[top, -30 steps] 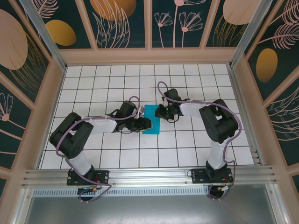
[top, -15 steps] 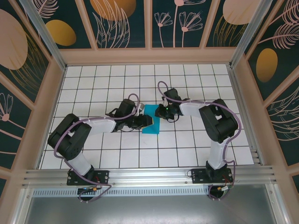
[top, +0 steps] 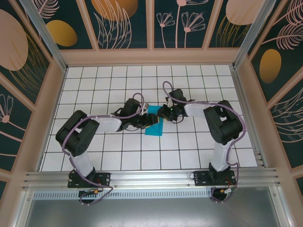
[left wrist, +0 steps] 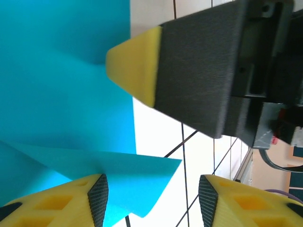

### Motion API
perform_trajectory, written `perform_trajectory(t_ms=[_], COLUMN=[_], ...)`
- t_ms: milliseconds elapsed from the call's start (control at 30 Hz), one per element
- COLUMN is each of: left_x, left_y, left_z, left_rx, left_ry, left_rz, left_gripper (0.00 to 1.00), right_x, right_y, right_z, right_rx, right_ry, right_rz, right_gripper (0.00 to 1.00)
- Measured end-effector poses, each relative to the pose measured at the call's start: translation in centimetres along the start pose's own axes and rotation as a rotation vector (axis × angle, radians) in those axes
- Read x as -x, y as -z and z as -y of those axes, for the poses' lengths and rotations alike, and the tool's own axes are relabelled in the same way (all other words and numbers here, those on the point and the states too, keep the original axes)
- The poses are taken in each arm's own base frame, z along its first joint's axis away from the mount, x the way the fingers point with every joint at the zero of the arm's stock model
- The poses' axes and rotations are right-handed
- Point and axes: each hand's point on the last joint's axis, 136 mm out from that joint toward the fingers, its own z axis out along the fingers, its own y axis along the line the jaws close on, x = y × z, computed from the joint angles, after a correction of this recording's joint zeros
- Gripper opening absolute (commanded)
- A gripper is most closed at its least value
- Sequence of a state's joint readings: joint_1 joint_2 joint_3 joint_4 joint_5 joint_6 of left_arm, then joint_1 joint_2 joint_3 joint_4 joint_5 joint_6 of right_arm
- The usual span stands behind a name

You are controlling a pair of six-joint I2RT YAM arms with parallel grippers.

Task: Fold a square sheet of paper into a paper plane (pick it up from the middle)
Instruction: Fold the triangle a second time at the center of the table.

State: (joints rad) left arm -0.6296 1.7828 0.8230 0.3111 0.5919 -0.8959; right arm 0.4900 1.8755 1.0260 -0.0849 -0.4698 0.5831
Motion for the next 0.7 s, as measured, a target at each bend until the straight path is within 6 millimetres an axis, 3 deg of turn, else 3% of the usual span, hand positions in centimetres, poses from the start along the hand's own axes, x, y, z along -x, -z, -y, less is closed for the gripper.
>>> perform_trajectory(t_ms=[100,300,500,700], left_x=[0.2,0.5,0.7,0.8], left_y=[0.0,-0.3,-0.5,-0.6], left_z=[-0.1,-0.4,-0.6,-0.7], left_rx=[0.005,0.020,0.026,0.032], left_ry=[-0.002,0.000,0.002,0.003], left_rz=[0.007,0.019,0.021,0.026], left_gripper=[0.45,0.33,0.28,0.27], right_x=[0.3,0.5,-1.4,-2.9], right_y=[1.5,4.1,3.9,3.6], right_z=[0.0,-2.2,-1.6,-1.8], right_rx=[0.024,0.118,0.140,0.165], right_ry=[-0.007,0.043,0.062,0.084], right_rz=[0.022,0.064,0.015,-0.033], right_gripper=[0.34,0.34,0.39,0.35])
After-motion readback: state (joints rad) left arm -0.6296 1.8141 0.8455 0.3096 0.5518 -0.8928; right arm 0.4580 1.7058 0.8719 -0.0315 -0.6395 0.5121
